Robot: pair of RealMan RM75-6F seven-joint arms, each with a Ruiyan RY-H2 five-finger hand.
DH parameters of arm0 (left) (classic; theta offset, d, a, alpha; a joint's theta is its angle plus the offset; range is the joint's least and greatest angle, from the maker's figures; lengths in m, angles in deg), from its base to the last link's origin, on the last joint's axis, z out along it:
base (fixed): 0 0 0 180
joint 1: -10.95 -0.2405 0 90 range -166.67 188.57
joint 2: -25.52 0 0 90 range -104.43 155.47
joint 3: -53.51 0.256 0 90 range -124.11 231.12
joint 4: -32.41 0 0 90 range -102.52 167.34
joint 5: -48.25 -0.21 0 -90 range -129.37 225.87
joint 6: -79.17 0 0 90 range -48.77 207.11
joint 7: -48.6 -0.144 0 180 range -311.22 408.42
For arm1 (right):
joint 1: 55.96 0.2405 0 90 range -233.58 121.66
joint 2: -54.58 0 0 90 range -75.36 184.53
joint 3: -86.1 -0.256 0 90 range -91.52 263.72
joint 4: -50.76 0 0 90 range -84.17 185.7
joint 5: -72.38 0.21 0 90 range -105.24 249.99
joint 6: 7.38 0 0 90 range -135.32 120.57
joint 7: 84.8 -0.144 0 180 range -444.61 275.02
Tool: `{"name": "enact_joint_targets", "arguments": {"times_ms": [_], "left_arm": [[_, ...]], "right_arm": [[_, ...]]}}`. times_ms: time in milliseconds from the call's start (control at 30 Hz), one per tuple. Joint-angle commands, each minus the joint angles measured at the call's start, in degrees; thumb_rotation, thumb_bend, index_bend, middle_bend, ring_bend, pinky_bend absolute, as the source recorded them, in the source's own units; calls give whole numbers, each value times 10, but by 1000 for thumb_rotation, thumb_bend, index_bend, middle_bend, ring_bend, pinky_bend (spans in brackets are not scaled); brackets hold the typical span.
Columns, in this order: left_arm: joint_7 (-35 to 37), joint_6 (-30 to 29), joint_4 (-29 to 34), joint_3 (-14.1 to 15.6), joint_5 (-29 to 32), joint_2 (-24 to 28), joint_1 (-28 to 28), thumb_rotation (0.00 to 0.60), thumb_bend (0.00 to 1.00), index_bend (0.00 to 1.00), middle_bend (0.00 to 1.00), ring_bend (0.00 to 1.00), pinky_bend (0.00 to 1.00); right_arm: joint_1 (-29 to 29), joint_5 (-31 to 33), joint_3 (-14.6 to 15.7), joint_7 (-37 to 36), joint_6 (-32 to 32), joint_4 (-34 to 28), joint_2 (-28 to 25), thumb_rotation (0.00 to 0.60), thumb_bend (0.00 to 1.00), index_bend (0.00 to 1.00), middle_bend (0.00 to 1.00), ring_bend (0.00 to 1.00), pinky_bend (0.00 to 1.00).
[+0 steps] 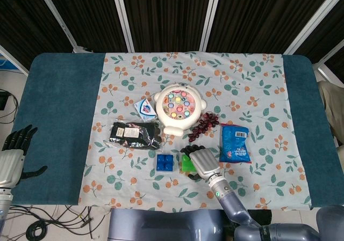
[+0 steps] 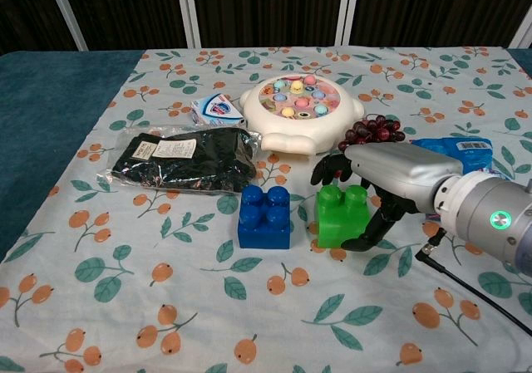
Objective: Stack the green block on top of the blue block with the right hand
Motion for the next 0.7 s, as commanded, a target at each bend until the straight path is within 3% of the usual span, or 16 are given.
{"name": "enact_joint_targets", "arguments": {"times_ms": [33,367,533,700], "left_arm": [[0,-2,-1,0,-2,0,0,600,37,0,0,0,0],[4,0,0,0,-1,0,0,600,36,0,0,0,0],[6,-1,0,0,0,0,0,600,36,0,0,0,0],[6,-1,0,0,0,0,0,600,36,0,0,0,0]], "right_arm": [[3,8,-2,3,2,4,3,600,279,276,268,236,312],[8,26,-3,9,3,13,10,600,380,377,339,302,351],[9,21,-2,2,3,16,12,600,550,511,461,420,433],[8,-3,-5,-23,3,3,4,600,594,559,505,461,468]]}}
